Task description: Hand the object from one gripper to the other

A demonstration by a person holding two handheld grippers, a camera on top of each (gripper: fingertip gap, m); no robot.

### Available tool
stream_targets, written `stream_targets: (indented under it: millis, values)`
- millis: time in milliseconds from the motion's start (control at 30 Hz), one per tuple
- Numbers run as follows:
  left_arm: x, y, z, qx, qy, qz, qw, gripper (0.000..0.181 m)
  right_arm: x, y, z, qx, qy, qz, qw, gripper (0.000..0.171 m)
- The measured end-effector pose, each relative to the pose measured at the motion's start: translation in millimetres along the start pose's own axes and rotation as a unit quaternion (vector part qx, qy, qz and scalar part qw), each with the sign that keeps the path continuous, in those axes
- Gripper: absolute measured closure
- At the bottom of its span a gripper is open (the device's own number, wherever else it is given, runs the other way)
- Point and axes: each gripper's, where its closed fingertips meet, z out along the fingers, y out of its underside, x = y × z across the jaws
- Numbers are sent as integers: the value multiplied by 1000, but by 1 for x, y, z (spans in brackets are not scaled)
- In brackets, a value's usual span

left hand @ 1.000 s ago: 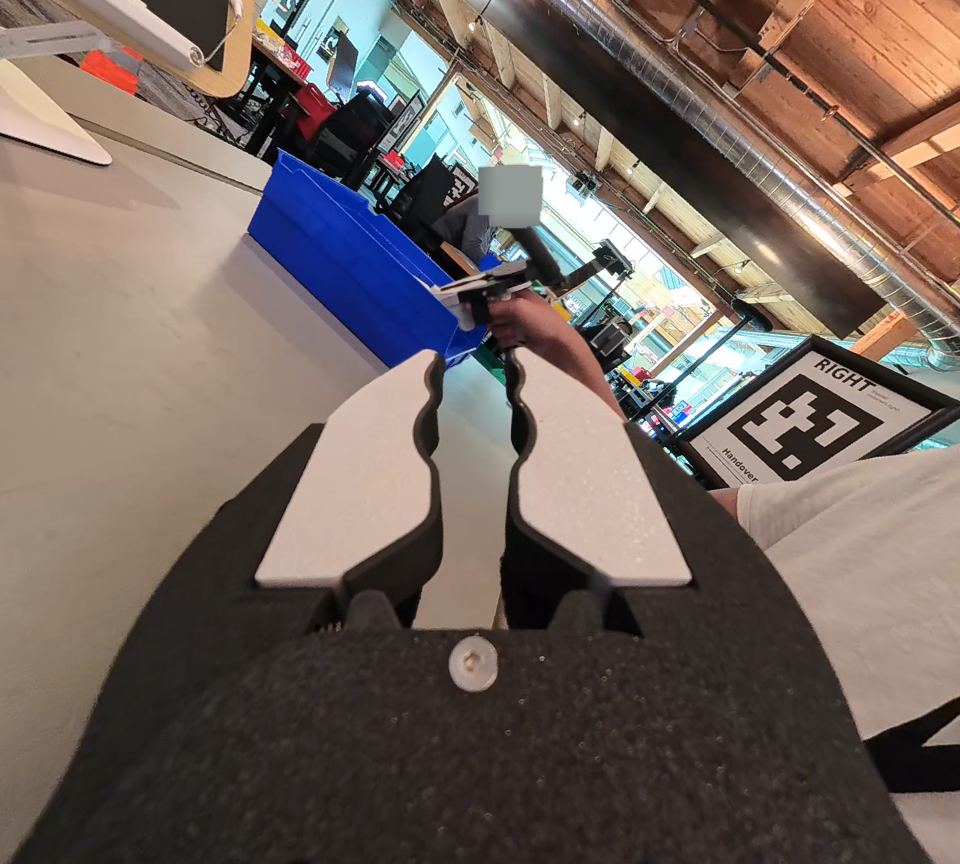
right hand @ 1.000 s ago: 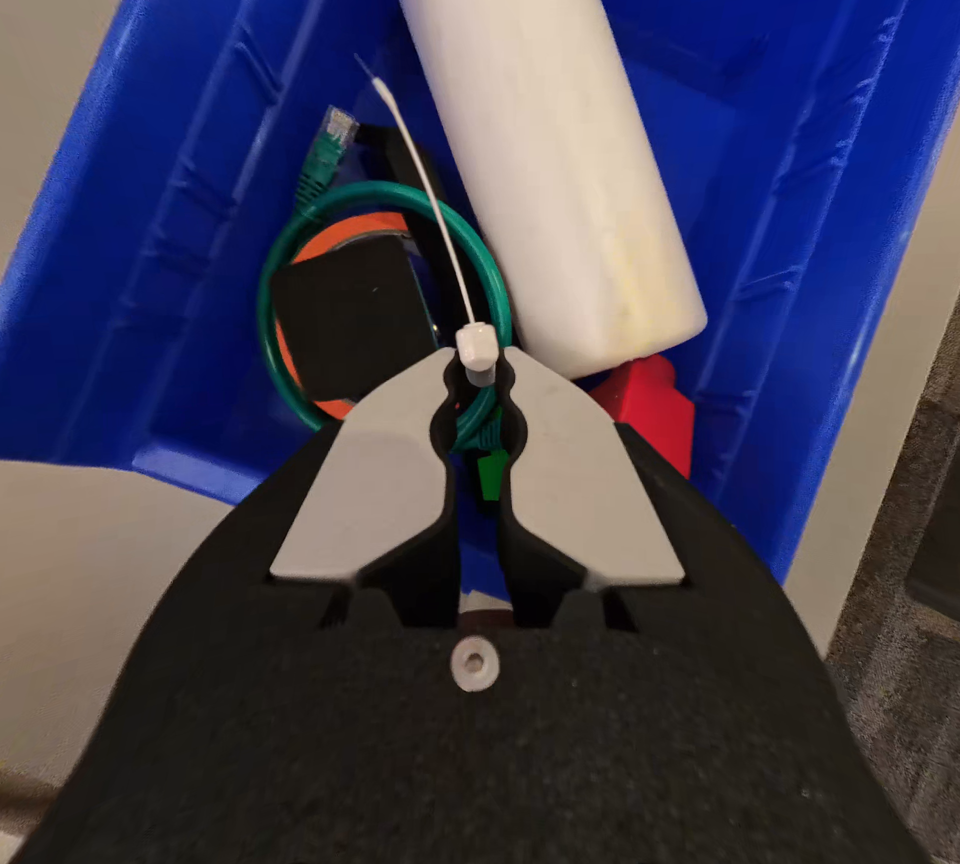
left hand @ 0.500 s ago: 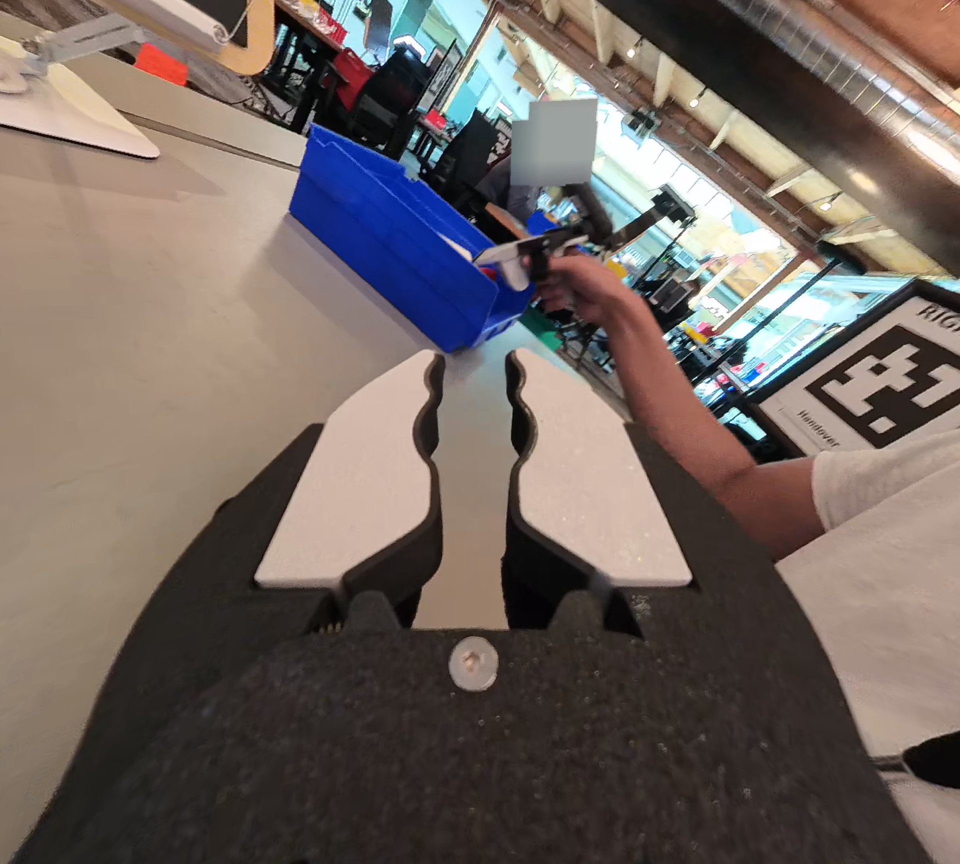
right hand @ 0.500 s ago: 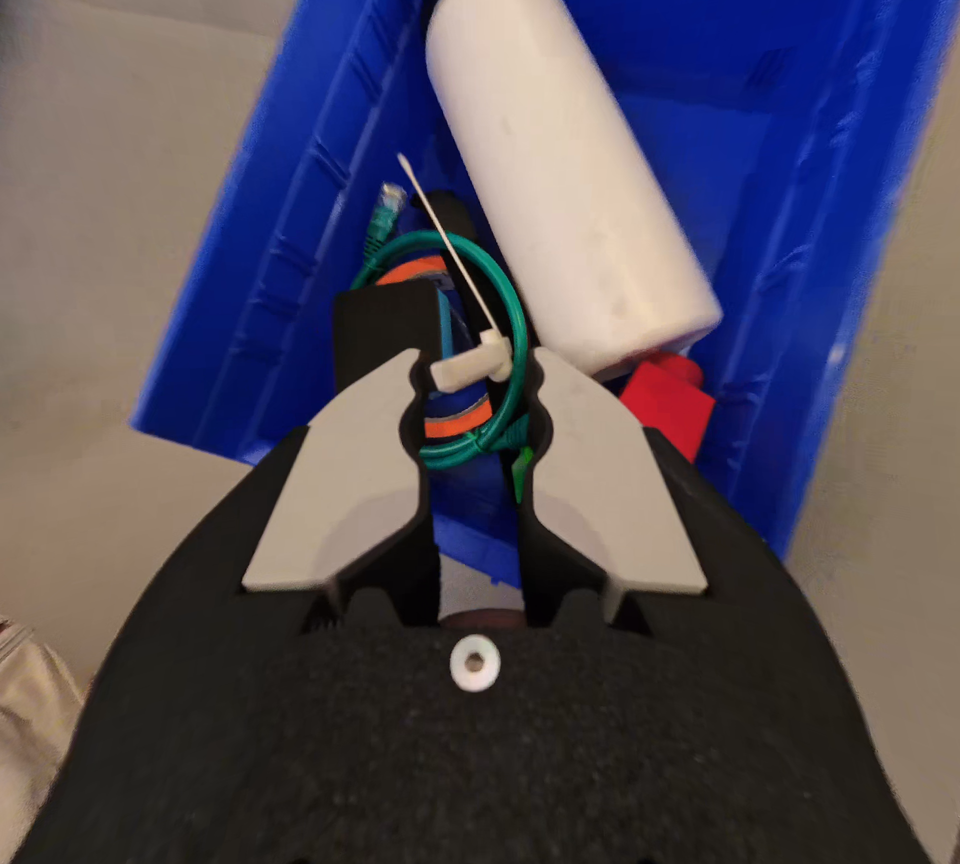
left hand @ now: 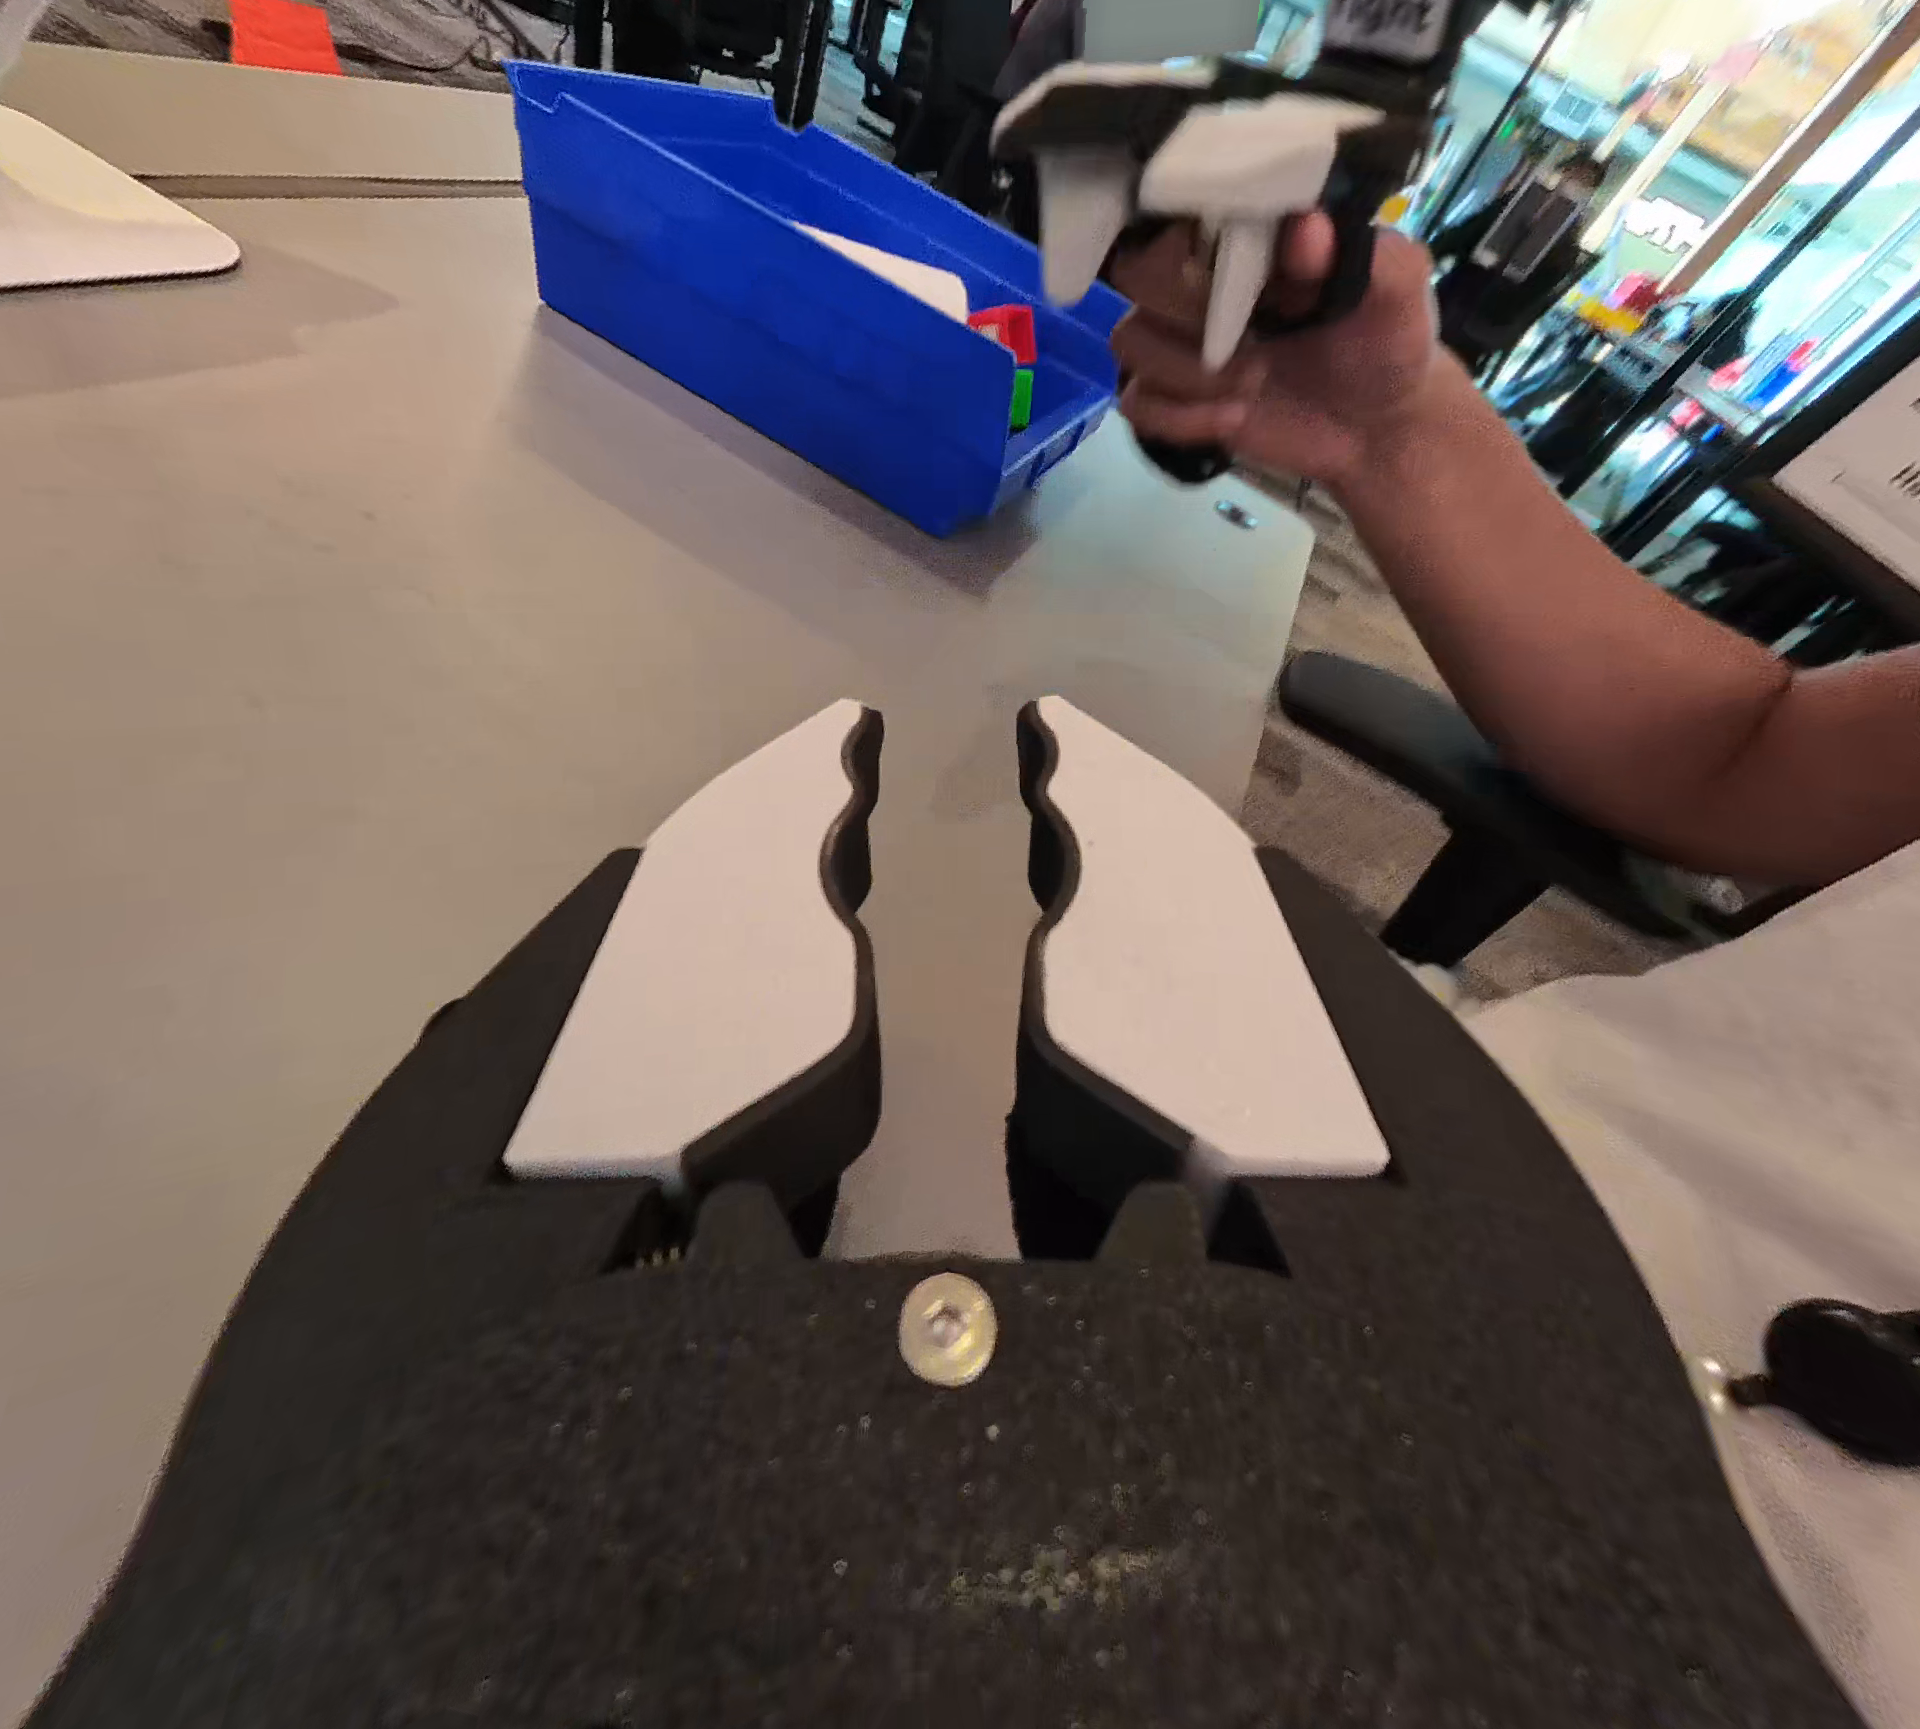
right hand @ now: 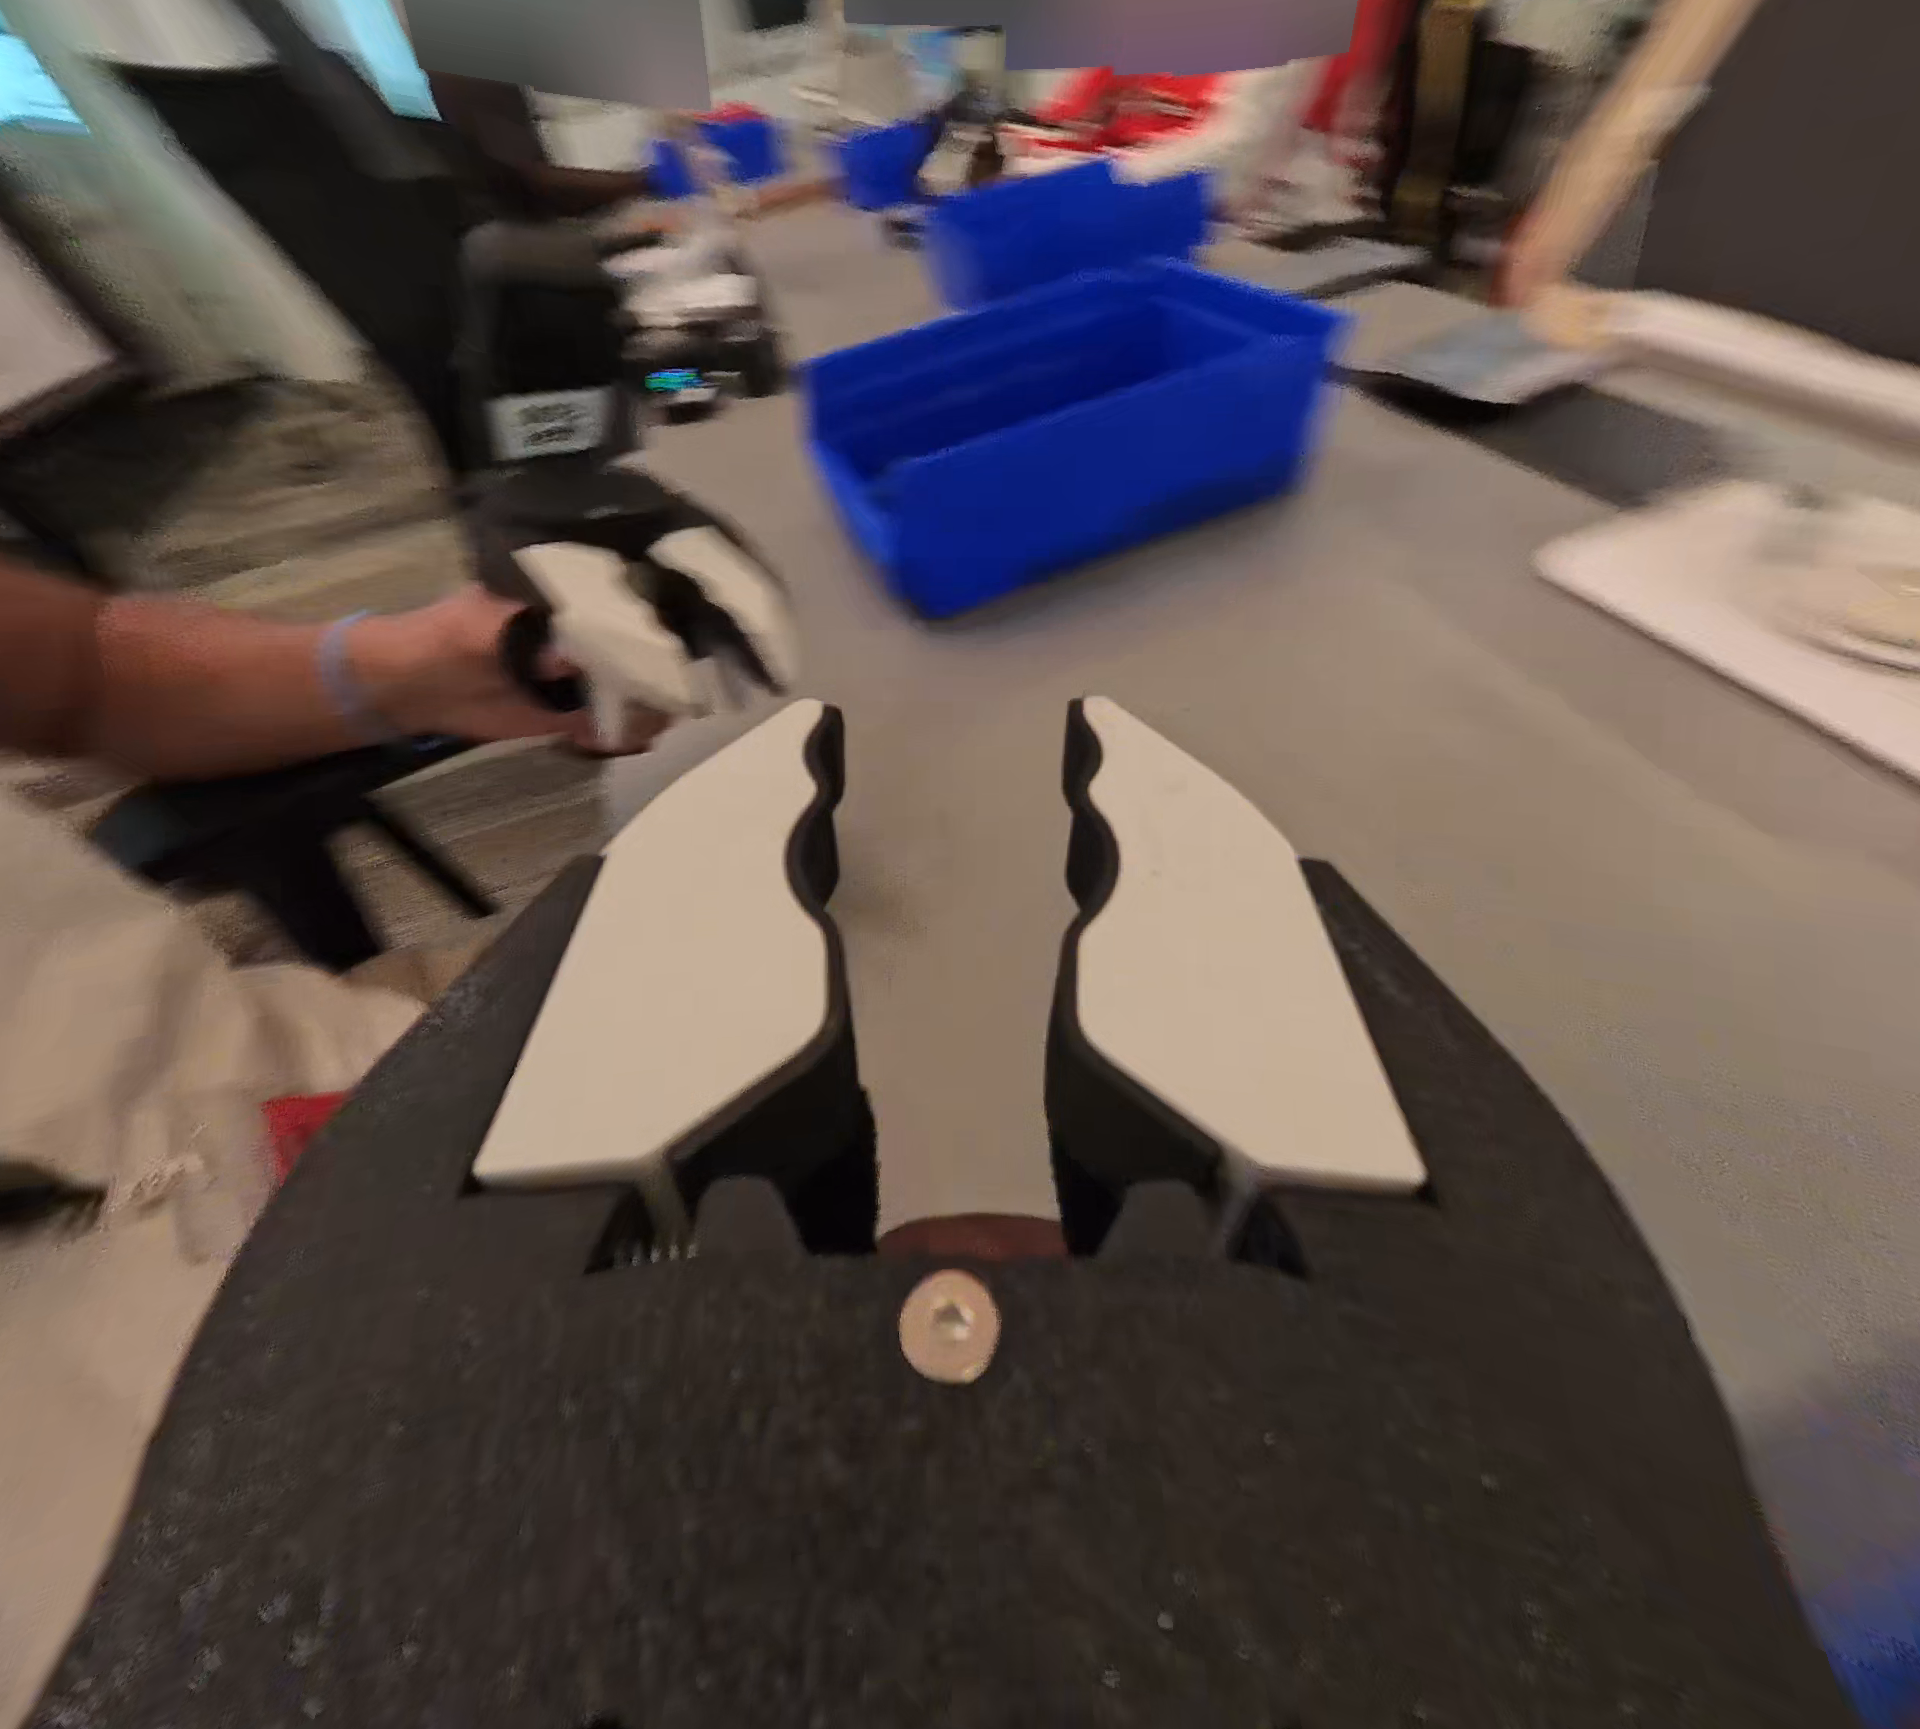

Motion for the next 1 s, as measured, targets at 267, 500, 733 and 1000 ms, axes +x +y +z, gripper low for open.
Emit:
stream_targets:
  millis: [267,500,733,1000]
  values:
    - [-3,9,0,-45,-47,85,994,153,-9,74,71,1,-14,18,1000,133]
    - [-14,14,1,-61,-61,87,992,152,6,74,61,4,41,-20,999,143]
    - [-25,-4,-14,-50,-83,90,991,148,19,78,58,6,43,49,998,143]
    - [-154,-38,-133,-170,-308,13,936,136,19,86,59,-8,36,59,998,143]
